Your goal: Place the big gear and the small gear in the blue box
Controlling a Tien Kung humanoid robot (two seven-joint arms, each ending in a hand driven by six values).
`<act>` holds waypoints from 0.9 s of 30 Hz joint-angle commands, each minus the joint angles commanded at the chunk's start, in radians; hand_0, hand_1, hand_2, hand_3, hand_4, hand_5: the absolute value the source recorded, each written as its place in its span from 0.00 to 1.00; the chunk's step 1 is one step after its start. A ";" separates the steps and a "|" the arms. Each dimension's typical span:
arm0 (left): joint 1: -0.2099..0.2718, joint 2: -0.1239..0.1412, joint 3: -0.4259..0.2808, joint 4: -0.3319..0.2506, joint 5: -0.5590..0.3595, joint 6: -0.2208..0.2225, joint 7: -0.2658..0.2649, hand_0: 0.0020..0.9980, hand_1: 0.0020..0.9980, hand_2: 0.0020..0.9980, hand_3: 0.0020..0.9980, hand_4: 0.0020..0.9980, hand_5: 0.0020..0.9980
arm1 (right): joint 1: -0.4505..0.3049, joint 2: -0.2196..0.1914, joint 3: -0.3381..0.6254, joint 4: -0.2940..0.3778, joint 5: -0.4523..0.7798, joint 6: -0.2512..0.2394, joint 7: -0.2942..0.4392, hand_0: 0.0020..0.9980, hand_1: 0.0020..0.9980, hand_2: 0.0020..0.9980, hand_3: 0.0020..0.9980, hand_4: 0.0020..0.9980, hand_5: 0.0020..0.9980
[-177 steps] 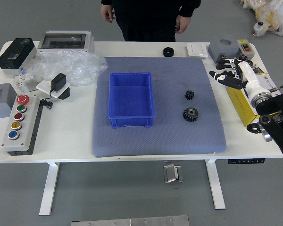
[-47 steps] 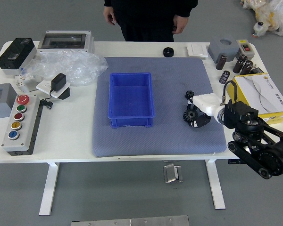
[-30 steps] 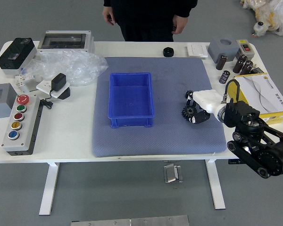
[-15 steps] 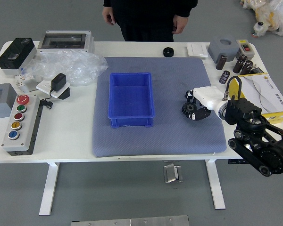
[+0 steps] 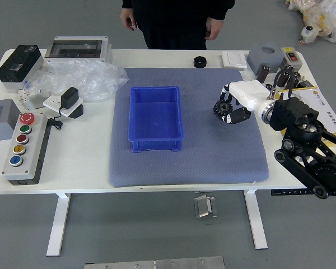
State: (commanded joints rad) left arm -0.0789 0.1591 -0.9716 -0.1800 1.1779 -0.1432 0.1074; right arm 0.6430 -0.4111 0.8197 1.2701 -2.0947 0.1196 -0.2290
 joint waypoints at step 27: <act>-0.004 -0.003 0.007 0.000 0.015 -0.003 0.005 0.85 0.82 0.80 0.82 0.68 0.30 | 0.152 0.274 -0.081 -0.073 -0.007 -0.011 0.000 0.60 0.47 0.49 0.50 0.74 0.16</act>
State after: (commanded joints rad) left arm -0.0827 0.1558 -0.9642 -0.1800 1.1930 -0.1461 0.1125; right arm 0.7946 -0.1374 0.7390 1.1972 -2.1021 0.1089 -0.2291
